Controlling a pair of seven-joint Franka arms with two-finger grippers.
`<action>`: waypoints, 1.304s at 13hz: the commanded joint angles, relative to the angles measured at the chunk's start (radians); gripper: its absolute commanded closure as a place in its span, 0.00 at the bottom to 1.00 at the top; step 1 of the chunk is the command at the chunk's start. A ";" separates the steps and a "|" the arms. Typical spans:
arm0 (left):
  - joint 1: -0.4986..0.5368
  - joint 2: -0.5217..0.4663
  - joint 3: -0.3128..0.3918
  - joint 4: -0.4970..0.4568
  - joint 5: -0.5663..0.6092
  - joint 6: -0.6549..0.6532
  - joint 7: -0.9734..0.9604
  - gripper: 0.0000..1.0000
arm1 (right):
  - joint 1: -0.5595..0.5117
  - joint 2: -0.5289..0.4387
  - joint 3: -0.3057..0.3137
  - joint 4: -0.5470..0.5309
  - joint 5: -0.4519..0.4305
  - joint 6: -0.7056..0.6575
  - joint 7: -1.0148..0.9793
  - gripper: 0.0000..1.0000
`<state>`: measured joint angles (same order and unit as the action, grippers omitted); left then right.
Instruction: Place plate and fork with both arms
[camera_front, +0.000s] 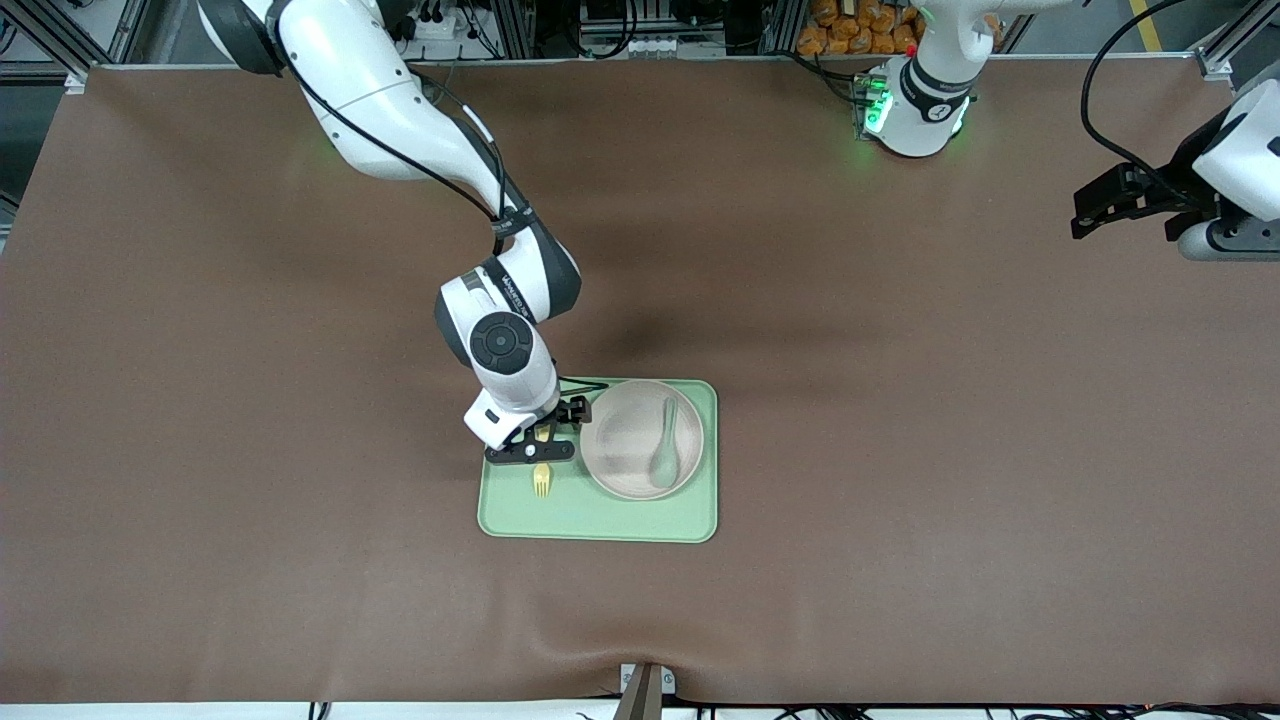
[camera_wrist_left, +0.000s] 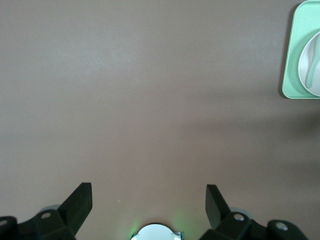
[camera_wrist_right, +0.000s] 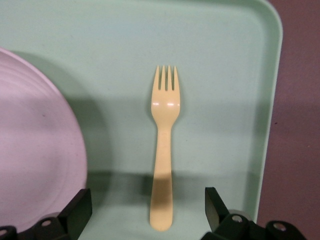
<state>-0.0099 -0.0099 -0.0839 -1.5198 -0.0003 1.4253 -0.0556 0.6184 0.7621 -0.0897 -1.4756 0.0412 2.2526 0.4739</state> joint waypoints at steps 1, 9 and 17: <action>0.008 -0.007 -0.008 0.004 0.002 0.004 0.002 0.00 | -0.029 -0.042 0.001 0.085 -0.001 -0.132 0.003 0.00; 0.008 -0.005 -0.007 0.004 0.002 0.004 0.002 0.00 | -0.267 -0.292 0.001 0.103 -0.003 -0.363 -0.063 0.00; 0.010 -0.005 -0.007 0.004 0.002 0.004 0.002 0.00 | -0.515 -0.443 -0.001 0.106 -0.001 -0.568 -0.487 0.00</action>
<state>-0.0080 -0.0099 -0.0838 -1.5189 -0.0002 1.4254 -0.0556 0.1769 0.3581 -0.1122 -1.3493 0.0391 1.7254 0.1062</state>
